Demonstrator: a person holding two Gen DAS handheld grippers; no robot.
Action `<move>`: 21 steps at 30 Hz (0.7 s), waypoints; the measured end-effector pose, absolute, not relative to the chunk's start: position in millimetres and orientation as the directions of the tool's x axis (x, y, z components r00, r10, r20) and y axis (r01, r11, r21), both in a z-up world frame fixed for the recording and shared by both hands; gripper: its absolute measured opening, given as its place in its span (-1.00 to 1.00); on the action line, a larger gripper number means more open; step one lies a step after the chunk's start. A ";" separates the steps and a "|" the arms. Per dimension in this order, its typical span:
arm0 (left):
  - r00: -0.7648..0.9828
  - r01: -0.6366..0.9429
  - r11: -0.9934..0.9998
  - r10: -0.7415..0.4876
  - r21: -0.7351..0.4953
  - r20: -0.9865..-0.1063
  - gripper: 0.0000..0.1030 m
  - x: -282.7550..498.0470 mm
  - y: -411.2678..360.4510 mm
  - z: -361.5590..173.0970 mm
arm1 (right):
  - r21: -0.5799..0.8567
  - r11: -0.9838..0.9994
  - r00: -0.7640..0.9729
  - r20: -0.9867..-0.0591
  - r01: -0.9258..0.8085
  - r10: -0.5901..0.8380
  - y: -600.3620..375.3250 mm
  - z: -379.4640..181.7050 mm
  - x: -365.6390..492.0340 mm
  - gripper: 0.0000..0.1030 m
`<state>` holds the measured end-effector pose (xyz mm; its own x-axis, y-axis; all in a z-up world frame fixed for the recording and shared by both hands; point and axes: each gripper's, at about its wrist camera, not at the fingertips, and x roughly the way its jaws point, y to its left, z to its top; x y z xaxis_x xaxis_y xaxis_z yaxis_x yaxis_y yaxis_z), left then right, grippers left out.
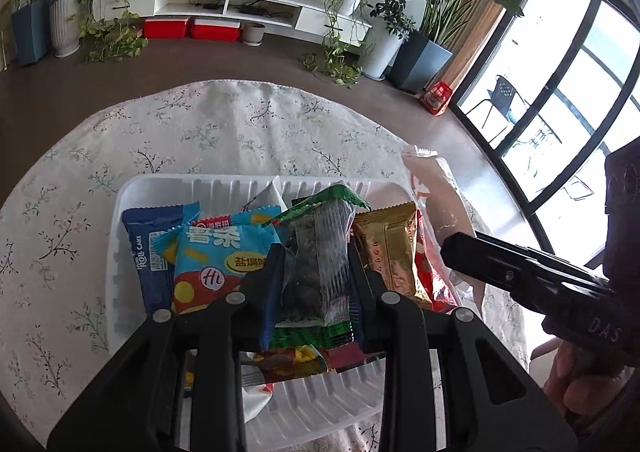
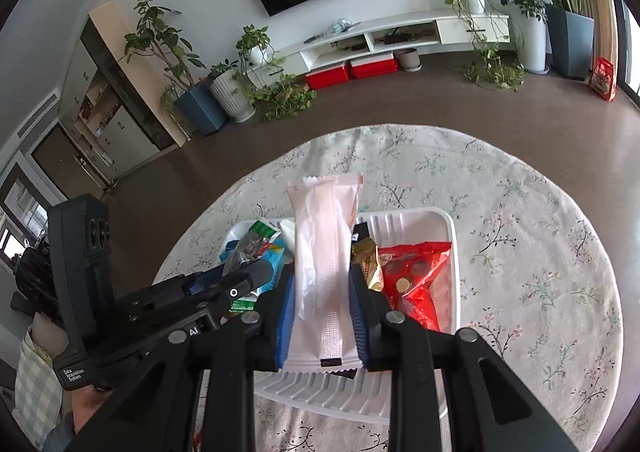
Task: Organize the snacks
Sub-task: 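Carry the green-edged packet and pink bar packet over the white tray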
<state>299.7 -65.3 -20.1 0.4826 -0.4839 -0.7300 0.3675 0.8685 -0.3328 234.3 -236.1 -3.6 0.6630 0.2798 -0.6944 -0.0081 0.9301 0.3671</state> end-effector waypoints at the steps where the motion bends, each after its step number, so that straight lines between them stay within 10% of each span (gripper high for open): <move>1: 0.481 0.367 0.869 -0.482 -0.331 -0.732 -0.49 301.5 -66.4 -24.4 | 0.362 0.932 0.656 -0.702 -0.006 0.277 -235.1 -8.2 237.0 -0.46; 21: 0.473 0.356 0.879 -0.464 -0.319 -0.749 -0.48 327.8 -74.3 -57.6 | 0.299 0.954 0.583 -0.779 0.023 0.230 -228.9 -53.5 264.5 -0.44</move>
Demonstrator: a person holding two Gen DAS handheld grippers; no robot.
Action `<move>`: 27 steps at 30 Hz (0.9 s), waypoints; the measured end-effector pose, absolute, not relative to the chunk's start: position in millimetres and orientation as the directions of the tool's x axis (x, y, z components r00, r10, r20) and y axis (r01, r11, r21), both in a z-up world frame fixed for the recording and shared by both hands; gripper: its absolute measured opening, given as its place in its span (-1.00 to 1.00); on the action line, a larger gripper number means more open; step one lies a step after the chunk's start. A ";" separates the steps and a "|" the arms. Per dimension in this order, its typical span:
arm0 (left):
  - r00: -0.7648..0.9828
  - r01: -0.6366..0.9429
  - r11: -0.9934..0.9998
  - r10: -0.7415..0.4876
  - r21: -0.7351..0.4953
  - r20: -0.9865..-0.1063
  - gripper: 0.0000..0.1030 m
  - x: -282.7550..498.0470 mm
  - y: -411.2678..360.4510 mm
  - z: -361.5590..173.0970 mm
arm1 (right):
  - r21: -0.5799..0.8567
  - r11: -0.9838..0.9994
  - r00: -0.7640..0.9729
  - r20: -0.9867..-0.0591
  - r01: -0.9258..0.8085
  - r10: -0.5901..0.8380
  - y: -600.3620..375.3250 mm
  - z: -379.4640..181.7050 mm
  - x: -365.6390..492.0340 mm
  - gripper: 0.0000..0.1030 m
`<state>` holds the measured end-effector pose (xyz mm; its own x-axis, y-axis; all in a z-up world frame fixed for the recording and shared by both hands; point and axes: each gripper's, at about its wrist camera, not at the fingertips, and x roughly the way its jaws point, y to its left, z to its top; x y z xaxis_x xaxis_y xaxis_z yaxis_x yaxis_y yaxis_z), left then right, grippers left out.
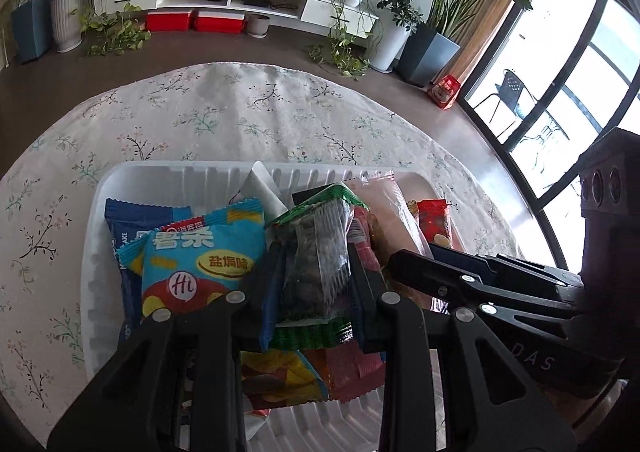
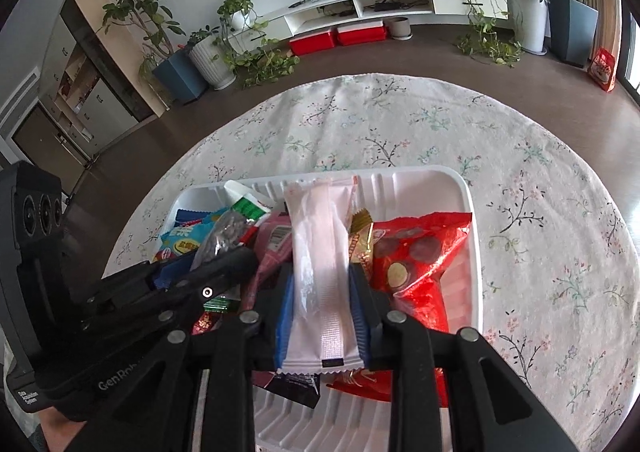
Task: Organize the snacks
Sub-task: 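Carry the green-edged packet and pink bar packet over the white tray, then lower both packets into the tray and open both grippers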
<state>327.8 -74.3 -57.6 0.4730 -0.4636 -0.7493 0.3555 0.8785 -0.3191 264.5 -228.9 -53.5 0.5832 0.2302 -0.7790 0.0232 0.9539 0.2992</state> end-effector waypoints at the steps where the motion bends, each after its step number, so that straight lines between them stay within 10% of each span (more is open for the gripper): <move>1: 0.476 0.354 0.879 -0.464 -0.320 -0.747 -0.48 328.1 -74.3 -58.2 | 0.297 0.954 0.580 -0.782 0.028 0.227 -229.7 -55.4 264.6 -0.43; 20: 0.497 0.346 0.886 -0.451 -0.308 -0.741 -0.14 324.0 -76.3 -49.2 | 0.327 0.944 0.587 -0.774 0.045 0.240 -239.1 -57.0 262.0 -0.32; 27: 0.529 0.350 0.886 -0.455 -0.305 -0.716 0.32 317.6 -76.7 -40.4 | 0.330 0.942 0.599 -0.766 0.053 0.234 -246.1 -50.9 259.5 -0.31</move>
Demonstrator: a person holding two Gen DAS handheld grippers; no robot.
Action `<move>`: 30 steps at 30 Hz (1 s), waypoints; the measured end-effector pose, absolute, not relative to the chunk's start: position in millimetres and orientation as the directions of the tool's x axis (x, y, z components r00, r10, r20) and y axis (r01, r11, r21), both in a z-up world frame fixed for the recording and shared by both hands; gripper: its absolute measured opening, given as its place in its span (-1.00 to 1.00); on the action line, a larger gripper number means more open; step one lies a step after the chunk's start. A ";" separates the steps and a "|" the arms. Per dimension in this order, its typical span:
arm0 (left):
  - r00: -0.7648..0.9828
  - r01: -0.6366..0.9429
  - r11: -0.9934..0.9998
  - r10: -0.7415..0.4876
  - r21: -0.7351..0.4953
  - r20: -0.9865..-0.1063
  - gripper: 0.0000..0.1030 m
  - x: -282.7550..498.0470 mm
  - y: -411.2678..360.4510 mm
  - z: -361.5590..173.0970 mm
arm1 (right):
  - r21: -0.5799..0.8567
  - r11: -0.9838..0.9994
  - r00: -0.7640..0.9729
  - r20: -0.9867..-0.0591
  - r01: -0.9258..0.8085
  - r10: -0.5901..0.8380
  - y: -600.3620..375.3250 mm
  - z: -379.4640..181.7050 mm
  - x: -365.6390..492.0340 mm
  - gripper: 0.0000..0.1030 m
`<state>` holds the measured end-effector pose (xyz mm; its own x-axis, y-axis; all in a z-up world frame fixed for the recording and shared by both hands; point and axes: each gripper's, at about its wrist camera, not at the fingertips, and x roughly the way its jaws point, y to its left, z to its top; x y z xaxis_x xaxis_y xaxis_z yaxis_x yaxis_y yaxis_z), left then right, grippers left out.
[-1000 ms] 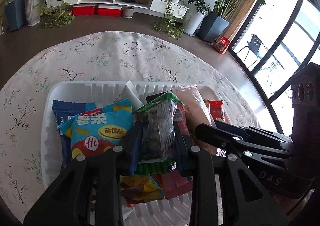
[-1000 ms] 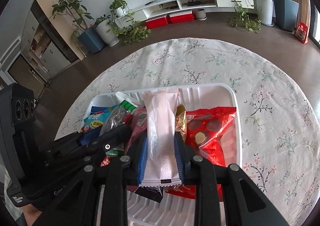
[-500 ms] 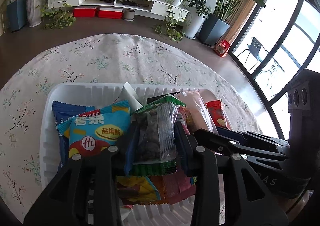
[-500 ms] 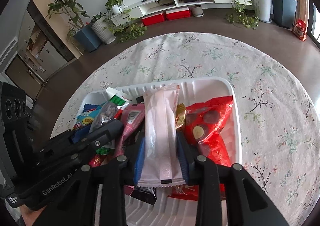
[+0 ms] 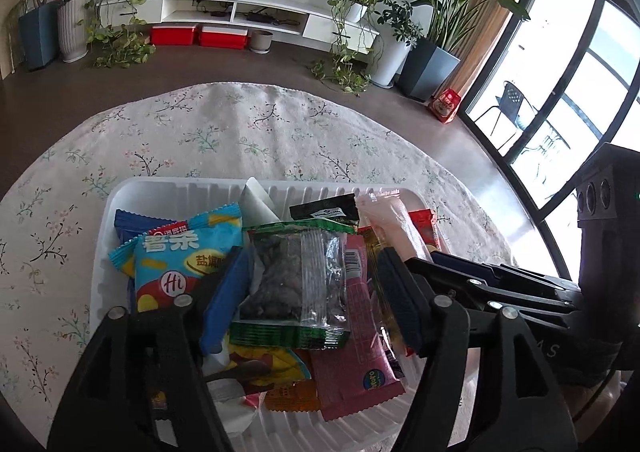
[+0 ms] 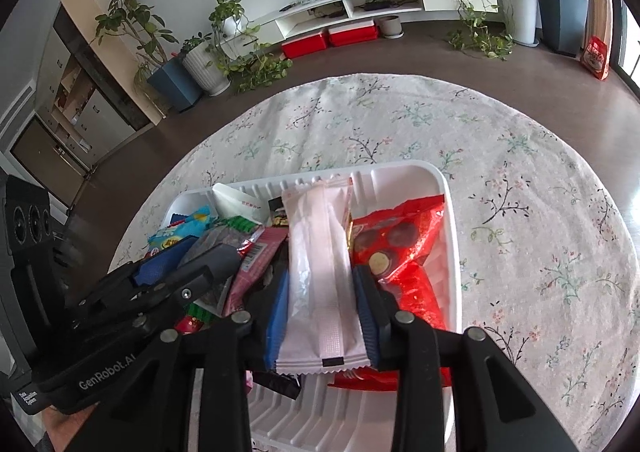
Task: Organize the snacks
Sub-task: 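Lower both packets into the tray and open both grippers, then move the left gripper to the red-and-white fruit candy packet while the right approaches the heart packet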
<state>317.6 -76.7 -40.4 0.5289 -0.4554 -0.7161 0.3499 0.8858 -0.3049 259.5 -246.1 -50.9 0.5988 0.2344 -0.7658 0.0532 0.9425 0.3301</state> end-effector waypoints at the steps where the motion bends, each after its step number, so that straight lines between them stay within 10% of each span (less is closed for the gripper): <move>1: 0.532 0.350 0.887 -0.453 -0.302 -0.715 0.34 316.7 -76.4 -39.0 | 0.329 0.943 0.600 -0.765 0.053 0.233 -246.5 -49.8 258.5 -0.25; 10: 0.540 0.362 0.874 -0.479 -0.323 -0.692 0.50 304.8 -73.0 -28.4 | 0.343 0.938 0.613 -0.753 0.052 0.241 -250.7 -39.2 247.5 -0.13; 19: 0.562 0.402 0.856 -0.511 -0.325 -0.650 1.00 278.7 -76.5 2.8 | 0.372 0.924 0.665 -0.713 0.088 0.223 -269.8 -17.6 217.4 0.44; 30: 0.602 0.506 0.853 -0.457 -0.131 -0.655 1.00 209.2 -73.5 46.7 | 0.654 0.757 0.748 -0.507 0.010 0.428 -294.0 11.3 150.5 0.86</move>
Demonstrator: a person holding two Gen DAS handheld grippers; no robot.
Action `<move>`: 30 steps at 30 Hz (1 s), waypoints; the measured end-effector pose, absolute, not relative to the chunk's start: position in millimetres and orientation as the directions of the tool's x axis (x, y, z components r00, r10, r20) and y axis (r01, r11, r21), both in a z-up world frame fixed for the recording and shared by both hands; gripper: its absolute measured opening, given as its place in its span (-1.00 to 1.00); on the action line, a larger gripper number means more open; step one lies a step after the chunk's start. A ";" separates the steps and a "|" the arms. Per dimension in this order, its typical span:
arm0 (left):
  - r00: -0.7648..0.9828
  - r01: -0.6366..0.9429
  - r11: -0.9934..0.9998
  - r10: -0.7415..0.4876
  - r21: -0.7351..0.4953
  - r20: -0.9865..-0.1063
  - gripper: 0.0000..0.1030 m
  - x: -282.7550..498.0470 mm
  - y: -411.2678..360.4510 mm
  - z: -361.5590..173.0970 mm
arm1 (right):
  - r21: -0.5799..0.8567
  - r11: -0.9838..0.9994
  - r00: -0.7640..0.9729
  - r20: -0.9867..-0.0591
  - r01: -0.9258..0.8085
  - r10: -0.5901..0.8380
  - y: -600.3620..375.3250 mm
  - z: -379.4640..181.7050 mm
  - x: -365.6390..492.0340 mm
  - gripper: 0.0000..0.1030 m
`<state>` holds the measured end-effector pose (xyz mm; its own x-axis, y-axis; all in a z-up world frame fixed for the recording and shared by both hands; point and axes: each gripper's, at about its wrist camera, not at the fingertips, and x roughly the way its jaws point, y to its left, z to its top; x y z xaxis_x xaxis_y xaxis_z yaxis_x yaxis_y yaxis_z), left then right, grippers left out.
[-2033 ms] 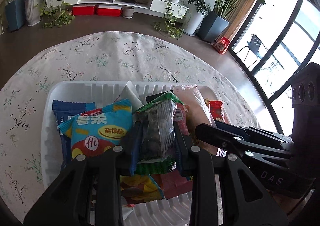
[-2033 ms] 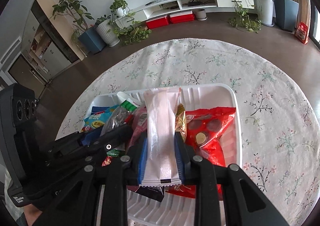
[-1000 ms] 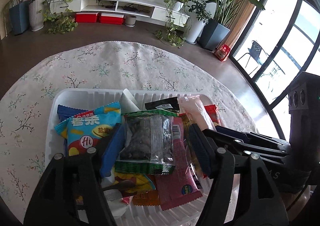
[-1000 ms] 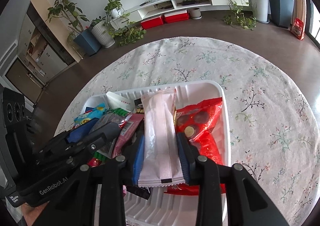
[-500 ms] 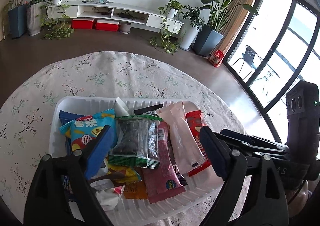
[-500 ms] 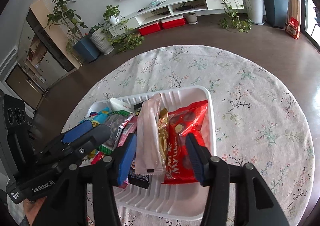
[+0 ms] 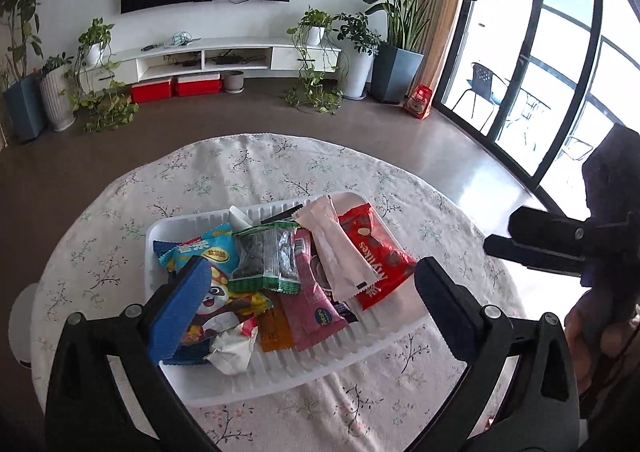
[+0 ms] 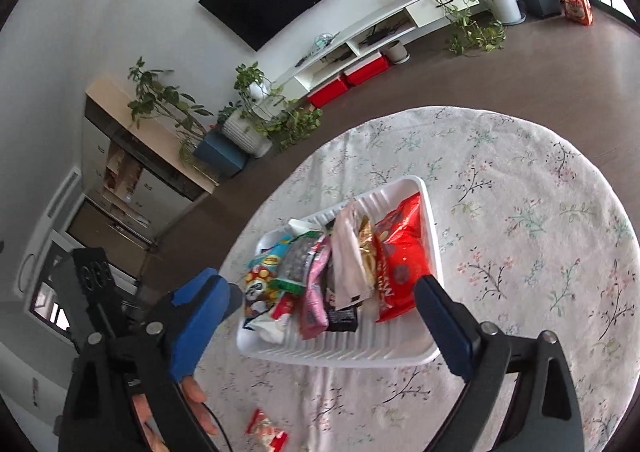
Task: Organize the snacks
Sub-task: 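Move the left gripper to the red-and-white fruit candy packet while the right approaches the heart packet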
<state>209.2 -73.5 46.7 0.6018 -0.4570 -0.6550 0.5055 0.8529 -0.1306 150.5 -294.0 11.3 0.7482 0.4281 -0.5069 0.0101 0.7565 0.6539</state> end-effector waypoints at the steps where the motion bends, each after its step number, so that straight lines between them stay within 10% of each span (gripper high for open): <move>1: 0.610 0.517 0.849 -0.453 -0.106 -0.650 1.00 200.3 -71.4 49.4 | 0.664 0.748 0.755 -0.490 0.000 0.435 -293.5 14.8 142.5 0.87; 11: 0.563 0.578 0.811 -0.477 -0.092 -0.675 1.00 120.2 -15.3 38.3 | 0.673 0.737 0.779 -0.431 -0.059 0.456 -281.3 16.1 49.1 0.89; 30: 0.270 0.901 0.425 -0.388 0.089 -0.881 0.98 91.7 -20.4 -44.7 | 0.619 0.785 0.659 -0.602 0.028 0.451 -256.0 -60.8 -23.4 0.89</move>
